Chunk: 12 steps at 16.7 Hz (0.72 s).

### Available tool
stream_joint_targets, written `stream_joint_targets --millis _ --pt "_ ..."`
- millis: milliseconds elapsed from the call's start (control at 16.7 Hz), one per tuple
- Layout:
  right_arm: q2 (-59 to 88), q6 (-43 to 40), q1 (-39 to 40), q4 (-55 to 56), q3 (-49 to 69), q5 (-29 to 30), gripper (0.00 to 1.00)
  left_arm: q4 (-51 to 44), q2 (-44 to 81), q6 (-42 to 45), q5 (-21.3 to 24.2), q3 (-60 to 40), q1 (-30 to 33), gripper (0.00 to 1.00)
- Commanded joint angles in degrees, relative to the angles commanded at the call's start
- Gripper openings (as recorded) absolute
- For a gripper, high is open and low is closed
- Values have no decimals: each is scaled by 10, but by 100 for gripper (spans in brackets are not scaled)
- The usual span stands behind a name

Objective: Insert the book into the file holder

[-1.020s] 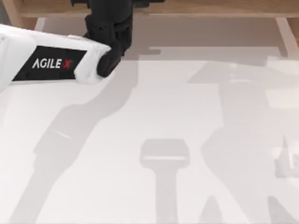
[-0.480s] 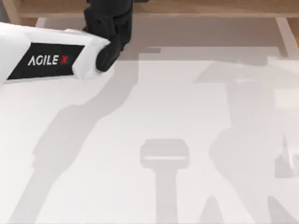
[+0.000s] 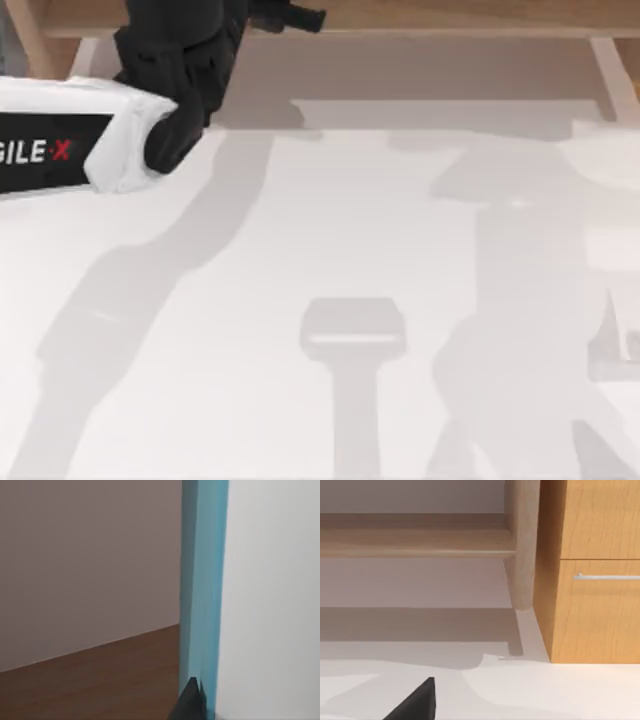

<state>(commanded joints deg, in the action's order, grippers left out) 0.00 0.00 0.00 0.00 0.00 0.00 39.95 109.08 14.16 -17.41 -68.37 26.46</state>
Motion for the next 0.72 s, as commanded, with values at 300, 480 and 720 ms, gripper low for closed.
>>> stream_joint_targets --millis 300,480,720 --pt "0 0 0 0 0 0 100 -15 -137 157 110 151 -57 0" --pt "0 0 0 0 0 0 100 -24 -220 259 181 242 -105 0" --pt "0 0 0 0 0 0 100 -38 -296 395 272 345 -189 0"
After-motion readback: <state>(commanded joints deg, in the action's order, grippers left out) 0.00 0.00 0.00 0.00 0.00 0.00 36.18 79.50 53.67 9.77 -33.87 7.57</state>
